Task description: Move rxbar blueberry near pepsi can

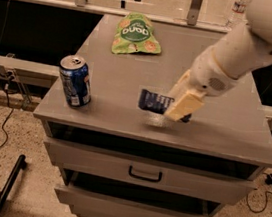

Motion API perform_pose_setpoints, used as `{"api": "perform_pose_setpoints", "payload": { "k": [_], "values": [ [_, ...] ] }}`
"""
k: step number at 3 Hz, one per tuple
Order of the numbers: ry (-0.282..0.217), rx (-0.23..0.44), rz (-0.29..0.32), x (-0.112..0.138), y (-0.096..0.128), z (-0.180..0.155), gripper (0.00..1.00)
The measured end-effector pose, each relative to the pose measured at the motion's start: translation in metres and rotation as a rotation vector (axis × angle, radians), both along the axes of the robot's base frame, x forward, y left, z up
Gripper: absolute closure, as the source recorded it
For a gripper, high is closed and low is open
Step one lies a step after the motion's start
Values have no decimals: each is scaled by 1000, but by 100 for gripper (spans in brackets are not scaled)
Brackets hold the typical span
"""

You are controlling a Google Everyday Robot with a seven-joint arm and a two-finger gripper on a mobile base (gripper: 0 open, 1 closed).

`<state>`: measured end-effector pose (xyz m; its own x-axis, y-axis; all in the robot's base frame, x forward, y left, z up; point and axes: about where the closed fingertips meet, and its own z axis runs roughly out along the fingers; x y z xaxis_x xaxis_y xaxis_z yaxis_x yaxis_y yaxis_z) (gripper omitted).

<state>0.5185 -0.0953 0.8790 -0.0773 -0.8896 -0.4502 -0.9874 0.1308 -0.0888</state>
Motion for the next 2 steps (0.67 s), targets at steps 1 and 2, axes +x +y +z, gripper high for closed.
{"api": "perform_pose_setpoints", "payload": {
  "k": [1,2],
  "values": [
    [7,-4,71,6,44,-10,100],
    [21,-17,103,15,69,-21,100]
  ]
}}
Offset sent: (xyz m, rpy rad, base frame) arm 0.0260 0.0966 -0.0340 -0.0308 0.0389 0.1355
